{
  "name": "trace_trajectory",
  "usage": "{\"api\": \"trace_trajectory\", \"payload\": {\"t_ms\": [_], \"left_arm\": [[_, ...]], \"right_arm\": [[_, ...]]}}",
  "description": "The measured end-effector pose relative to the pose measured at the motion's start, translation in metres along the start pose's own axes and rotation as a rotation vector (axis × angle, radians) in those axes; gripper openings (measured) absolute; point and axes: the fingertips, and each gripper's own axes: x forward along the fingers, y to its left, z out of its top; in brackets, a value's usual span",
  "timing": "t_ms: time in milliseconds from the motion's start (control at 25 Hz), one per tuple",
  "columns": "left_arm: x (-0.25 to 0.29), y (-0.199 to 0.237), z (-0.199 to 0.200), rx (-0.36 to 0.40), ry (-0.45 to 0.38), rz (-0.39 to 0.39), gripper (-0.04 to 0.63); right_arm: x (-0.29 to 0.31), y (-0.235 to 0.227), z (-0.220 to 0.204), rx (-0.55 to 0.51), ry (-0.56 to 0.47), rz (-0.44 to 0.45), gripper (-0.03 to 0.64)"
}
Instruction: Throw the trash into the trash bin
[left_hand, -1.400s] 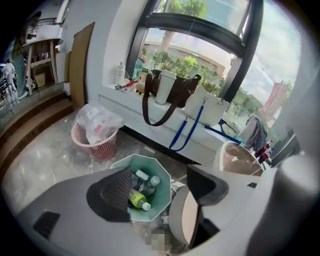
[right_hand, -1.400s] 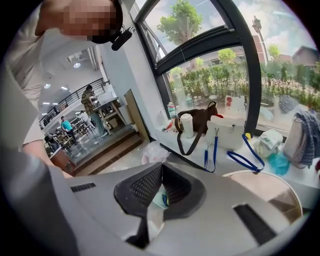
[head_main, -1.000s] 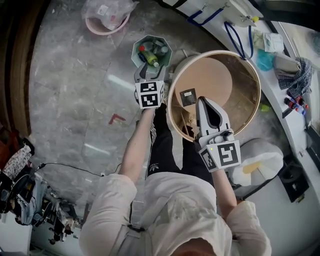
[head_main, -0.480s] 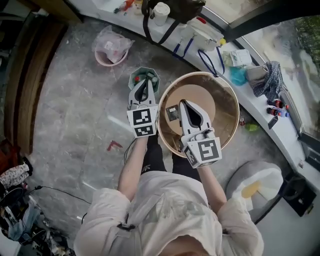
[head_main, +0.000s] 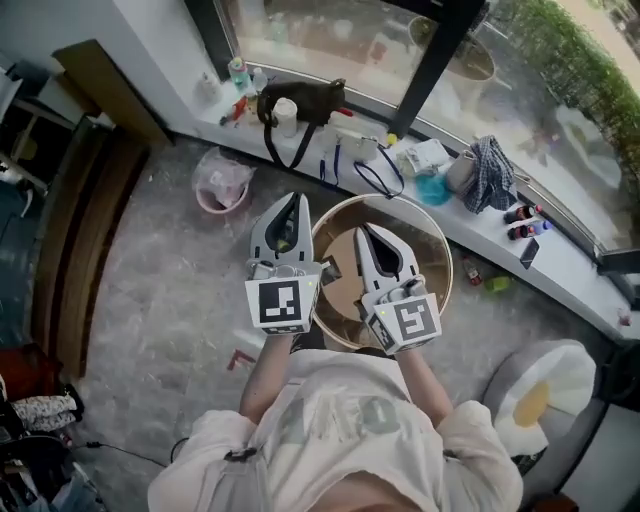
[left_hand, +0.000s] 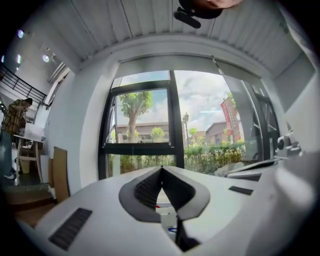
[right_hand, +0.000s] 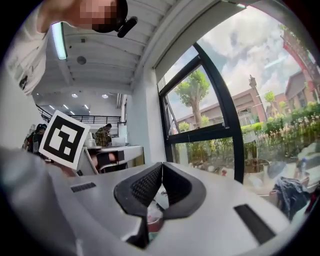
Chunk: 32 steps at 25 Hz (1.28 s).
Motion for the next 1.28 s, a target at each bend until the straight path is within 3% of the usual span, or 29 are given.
{"api": "trace_trajectory", "payload": {"t_ms": [240, 400, 720, 960, 1200, 1280], "left_arm": [[-0.017, -0.088, 0.092, 0.027, -0.205, -0.161, 0.011], [-0.018, -0.128, 0.105, 0.056, -0.242, -0.249, 0.011], [-0.016, -0.164, 0.109, 0.056, -0.259, -0.315, 0.011], [-0.013, -0.173, 0.104, 0.043, -0.242, -0.341, 0.011], [-0.002, -0.169, 0.080, 0.026, -0.172, -0.332, 0.011], [0.003, -0.159, 0.066, -0.011, -0.140, -0.311, 0.011]], "right_arm": [[-0.071, -0.026, 0.053, -0.055, -0.129, -0.116, 0.014], [-0.103, -0.050, 0.073, -0.038, -0.202, -0.210, 0.014], [-0.143, -0.084, 0.082, -0.022, -0.249, -0.298, 0.014], [-0.147, -0.091, 0.075, 0.001, -0.235, -0.308, 0.014], [-0.148, -0.097, 0.065, 0.030, -0.196, -0.324, 0.014], [-0.147, -0.102, 0.057, 0.039, -0.174, -0.335, 0.014]]}}
